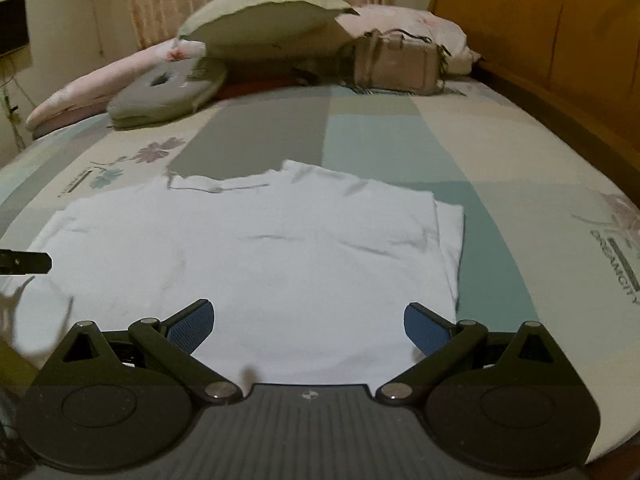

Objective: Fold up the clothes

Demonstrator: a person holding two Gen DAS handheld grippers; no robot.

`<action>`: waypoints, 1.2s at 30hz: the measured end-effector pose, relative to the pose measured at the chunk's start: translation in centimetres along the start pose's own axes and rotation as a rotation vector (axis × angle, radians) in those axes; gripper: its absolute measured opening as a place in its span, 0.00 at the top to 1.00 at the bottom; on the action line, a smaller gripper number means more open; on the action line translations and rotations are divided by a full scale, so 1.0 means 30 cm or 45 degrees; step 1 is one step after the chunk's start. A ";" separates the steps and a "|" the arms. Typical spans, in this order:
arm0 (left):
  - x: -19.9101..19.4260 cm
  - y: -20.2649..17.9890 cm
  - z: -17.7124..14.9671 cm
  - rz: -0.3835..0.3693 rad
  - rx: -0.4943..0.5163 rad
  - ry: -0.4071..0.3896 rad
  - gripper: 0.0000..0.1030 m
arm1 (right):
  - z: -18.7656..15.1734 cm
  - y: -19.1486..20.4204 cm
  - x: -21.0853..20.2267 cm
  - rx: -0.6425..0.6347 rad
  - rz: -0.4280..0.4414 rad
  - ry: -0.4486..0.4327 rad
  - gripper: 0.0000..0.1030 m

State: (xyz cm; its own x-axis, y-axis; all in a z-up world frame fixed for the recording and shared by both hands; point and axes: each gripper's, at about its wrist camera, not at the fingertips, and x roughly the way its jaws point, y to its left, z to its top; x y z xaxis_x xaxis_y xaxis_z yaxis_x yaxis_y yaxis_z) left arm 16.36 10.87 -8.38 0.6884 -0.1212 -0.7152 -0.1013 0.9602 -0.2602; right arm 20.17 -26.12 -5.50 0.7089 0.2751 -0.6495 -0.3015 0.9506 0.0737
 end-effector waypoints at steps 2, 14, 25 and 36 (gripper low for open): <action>0.009 0.032 -0.033 -0.019 -0.058 0.034 0.05 | -0.002 0.020 -0.011 -0.022 -0.006 0.006 0.00; -0.219 0.086 -0.005 -0.082 -0.070 -0.052 0.05 | 0.006 0.087 -0.223 -0.037 0.084 -0.086 0.00; -0.452 -0.007 -0.012 -0.150 -0.016 -0.142 0.04 | -0.066 0.092 -0.529 0.020 0.137 -0.250 0.00; -0.374 -0.043 -0.059 -0.196 0.070 -0.069 0.04 | -0.062 0.077 -0.471 0.041 0.144 -0.212 0.00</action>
State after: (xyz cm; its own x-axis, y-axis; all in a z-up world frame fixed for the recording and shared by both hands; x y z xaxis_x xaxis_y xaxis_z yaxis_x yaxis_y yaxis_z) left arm 7.50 10.54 -1.17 0.7308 -0.2557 -0.6329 0.0469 0.9438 -0.3272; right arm 8.27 -28.08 2.45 0.7680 0.3981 -0.5018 -0.3668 0.9156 0.1649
